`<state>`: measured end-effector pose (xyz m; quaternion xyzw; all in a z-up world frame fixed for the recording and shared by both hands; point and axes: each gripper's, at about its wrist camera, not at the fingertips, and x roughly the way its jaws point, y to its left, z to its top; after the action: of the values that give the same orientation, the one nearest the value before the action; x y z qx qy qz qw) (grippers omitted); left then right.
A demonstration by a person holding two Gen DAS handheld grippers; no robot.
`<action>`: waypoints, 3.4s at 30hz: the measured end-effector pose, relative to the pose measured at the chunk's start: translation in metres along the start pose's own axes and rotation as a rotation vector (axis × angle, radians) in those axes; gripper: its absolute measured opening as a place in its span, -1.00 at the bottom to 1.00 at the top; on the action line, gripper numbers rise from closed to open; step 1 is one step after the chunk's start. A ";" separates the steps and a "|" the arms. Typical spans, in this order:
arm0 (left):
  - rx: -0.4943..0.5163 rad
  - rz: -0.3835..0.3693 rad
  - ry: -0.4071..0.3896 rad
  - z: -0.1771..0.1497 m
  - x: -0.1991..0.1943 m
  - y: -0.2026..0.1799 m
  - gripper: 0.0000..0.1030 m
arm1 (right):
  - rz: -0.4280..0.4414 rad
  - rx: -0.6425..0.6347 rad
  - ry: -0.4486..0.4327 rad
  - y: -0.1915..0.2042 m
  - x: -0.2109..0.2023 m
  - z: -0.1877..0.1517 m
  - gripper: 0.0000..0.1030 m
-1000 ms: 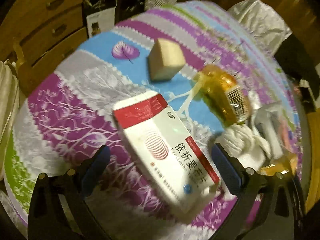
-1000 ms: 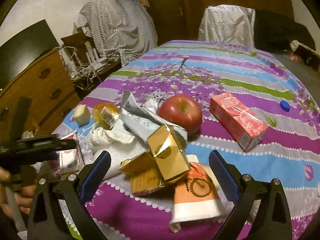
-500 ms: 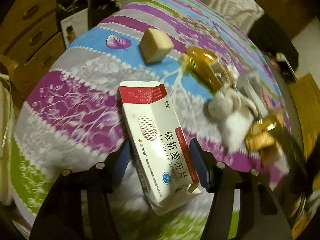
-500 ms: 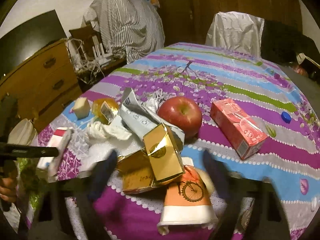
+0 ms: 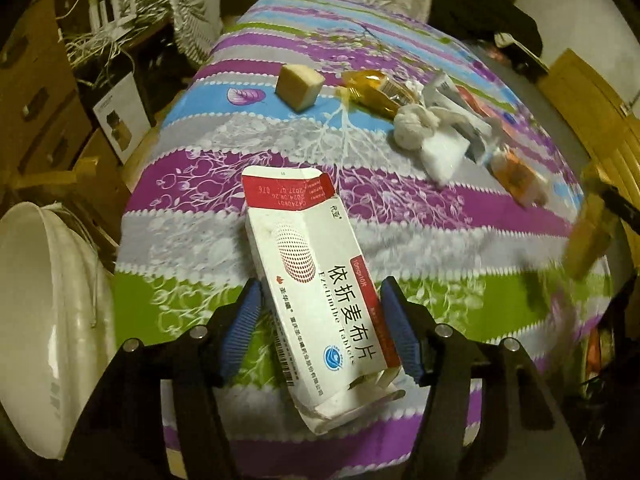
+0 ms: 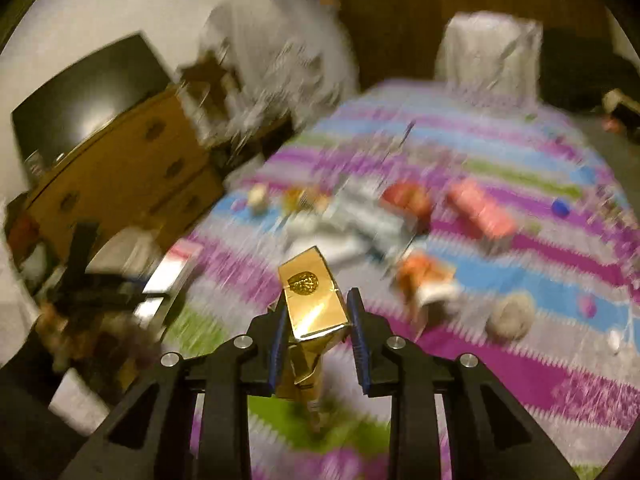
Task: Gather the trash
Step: 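Grasp the white medicine box with the left tool while the right tool grasps the gold packet, then carry both items over the white bucket and open both tools to drop them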
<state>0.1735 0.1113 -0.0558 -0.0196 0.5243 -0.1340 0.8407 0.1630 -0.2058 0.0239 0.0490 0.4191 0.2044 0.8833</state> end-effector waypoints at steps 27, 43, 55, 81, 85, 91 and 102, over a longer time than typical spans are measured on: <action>-0.044 0.076 -0.133 -0.038 -0.010 -0.001 0.74 | -0.229 -0.052 0.017 0.022 0.046 -0.096 0.90; -0.042 0.186 -0.132 -0.051 0.011 -0.008 0.07 | -0.116 0.188 0.036 -0.016 0.056 -0.110 0.04; -0.093 0.343 -0.320 -0.040 -0.079 -0.002 -0.01 | -0.089 0.063 -0.061 0.062 0.045 -0.069 0.01; -0.330 0.621 -0.362 -0.078 -0.188 0.196 0.00 | 0.178 -0.365 0.102 0.426 0.194 0.105 0.04; -0.342 0.616 -0.341 -0.083 -0.181 0.208 0.00 | 0.162 -0.378 0.134 0.448 0.216 0.104 0.04; -0.355 0.595 -0.307 -0.085 -0.166 0.223 0.01 | 0.163 -0.377 0.162 0.459 0.232 0.099 0.03; -0.364 0.559 -0.269 -0.084 -0.145 0.239 0.12 | 0.220 -0.380 0.184 0.461 0.253 0.097 -0.17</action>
<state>0.0875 0.3865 -0.0077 -0.0425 0.4094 0.2004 0.8891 0.2319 0.3246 0.0230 -0.0917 0.4438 0.3784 0.8071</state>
